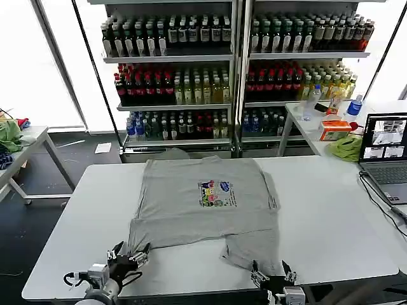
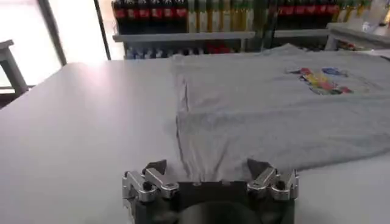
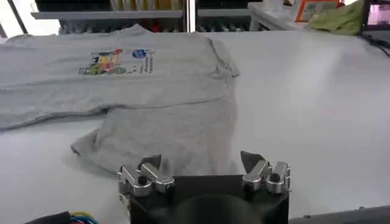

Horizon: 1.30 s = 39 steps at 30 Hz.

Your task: Fold and organize the clothes.

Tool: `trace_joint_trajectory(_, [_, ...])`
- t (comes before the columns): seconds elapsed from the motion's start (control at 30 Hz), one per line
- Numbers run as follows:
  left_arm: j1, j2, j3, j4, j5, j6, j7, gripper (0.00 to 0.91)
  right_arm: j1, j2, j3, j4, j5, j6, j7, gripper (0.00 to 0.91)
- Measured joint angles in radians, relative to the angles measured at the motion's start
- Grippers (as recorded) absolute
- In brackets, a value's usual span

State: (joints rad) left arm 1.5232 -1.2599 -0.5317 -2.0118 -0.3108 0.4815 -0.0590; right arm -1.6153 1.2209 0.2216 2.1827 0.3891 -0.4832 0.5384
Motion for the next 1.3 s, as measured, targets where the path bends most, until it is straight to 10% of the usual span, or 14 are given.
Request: trace_joint_trajectory(1.3, [-0.008,-0.03,0.02,-0.009,-0.001,-0.011,0.002,0.01,0.071,0.028,0.037,0.011,-0.06,0.077,-0.08,0.0])
